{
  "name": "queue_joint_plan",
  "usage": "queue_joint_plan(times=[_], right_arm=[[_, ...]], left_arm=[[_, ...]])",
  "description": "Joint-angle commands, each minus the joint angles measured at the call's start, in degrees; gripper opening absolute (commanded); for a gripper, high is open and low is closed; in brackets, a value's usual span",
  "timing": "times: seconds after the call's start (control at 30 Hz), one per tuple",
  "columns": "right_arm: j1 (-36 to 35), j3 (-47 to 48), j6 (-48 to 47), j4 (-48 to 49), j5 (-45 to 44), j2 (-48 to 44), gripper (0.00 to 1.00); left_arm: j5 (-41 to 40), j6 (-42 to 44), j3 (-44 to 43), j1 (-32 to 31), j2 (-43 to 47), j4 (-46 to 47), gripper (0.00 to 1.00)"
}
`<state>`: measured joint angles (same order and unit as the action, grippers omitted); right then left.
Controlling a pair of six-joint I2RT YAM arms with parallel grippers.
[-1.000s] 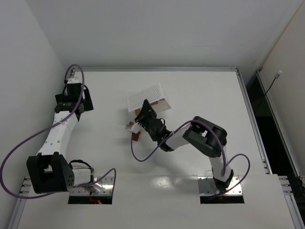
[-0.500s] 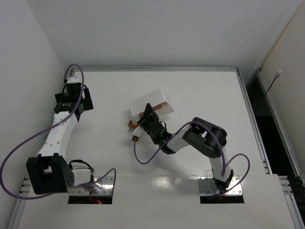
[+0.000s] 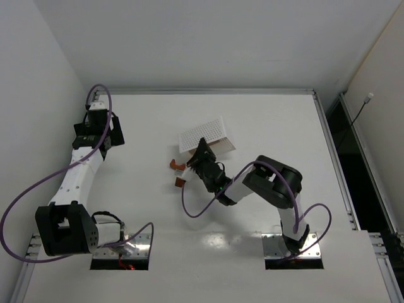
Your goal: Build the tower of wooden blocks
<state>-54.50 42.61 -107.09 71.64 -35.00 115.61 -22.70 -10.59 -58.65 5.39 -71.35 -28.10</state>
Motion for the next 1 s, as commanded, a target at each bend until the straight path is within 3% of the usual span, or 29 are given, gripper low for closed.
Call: queue_joint_plan(times=[0.0, 0.23, 0.53, 0.83, 0.97], right_arm=[[-2.0, -0.8, -1.0, 32.5, -0.6, -1.3, 0.00], [-0.8, 10.4, -2.2, 32.5, 2.1, -3.2, 0.00], [-3.1, -2.7, -2.2, 32.5, 3.4, -1.1, 0.00], [-0.1, 8.3, -4.9, 32.5, 5.9, -2.2, 0.00], [-0.1, 6.4, -5.4, 32.5, 5.4, -2.8, 0.00]], left_arm=[[0.5, 0.0, -0.9, 0.7, -0.2, 2.0, 1.00], [1.1, 0.0, -0.9, 0.7, -0.2, 2.5, 1.00], [1.6, -0.7, -0.9, 0.7, -1.3, 2.5, 1.00], [2.1, -0.7, -1.5, 0.7, -1.9, 2.5, 1.00], [2.7, -1.2, -1.5, 0.7, -1.9, 2.5, 1.00]])
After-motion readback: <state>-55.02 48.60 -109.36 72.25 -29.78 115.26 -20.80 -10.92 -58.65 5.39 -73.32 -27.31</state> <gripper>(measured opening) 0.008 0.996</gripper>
